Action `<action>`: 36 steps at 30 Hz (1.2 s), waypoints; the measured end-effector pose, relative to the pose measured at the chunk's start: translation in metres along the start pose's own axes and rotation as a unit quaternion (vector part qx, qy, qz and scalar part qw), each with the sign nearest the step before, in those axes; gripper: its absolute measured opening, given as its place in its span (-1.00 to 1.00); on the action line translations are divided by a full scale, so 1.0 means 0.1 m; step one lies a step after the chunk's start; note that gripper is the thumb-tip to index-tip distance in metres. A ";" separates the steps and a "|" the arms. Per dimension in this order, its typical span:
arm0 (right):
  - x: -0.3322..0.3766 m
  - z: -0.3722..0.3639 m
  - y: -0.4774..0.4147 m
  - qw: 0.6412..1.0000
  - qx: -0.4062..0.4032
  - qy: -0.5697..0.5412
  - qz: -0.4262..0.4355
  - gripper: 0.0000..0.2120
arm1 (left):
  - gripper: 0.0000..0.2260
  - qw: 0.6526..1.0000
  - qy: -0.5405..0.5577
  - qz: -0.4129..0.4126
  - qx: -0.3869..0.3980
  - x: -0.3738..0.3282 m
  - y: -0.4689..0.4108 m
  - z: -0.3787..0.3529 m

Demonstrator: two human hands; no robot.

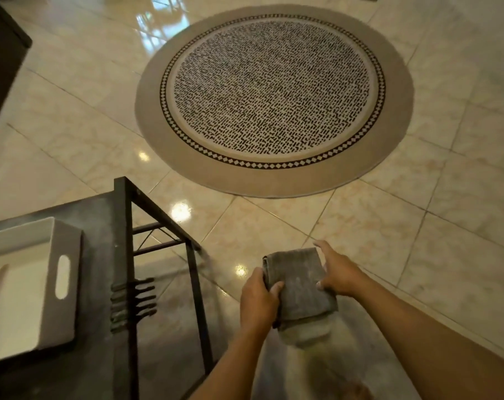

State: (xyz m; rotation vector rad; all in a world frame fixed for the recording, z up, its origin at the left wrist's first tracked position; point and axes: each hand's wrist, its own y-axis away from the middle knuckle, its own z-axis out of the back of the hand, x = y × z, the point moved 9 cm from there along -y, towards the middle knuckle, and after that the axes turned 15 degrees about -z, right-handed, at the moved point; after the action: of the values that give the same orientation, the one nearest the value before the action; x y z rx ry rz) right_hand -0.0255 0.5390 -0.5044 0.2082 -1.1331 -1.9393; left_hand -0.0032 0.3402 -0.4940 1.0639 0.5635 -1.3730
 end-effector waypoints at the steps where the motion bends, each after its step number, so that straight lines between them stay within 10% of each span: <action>1: -0.02 -0.02 -0.01 1.000 0.006 0.001 0.000 -0.08 | -0.87 1.000 -0.004 -0.005 -0.006 0.04 0.01 -0.01; 10: -0.04 -0.11 0.21 0.994 -0.070 0.067 0.042 -0.17 | -0.58 0.991 -0.115 -0.040 -0.049 0.07 0.12 0.08; 19: -0.17 -0.05 1.10 0.971 -0.185 0.130 0.083 -0.34 | -0.53 0.899 -0.400 -0.182 0.006 -0.49 0.74 0.26; 36: -0.48 -0.06 1.30 0.986 -0.145 0.014 0.082 -0.41 | -0.47 0.894 -0.412 -0.170 0.053 -0.71 1.25 0.17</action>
State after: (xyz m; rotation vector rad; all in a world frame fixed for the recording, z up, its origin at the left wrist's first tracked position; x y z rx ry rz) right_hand 0.0834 0.5419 -0.4195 -0.0157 -0.8092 -1.9202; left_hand 0.0990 0.3445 -0.3921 0.3783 0.0329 -2.0095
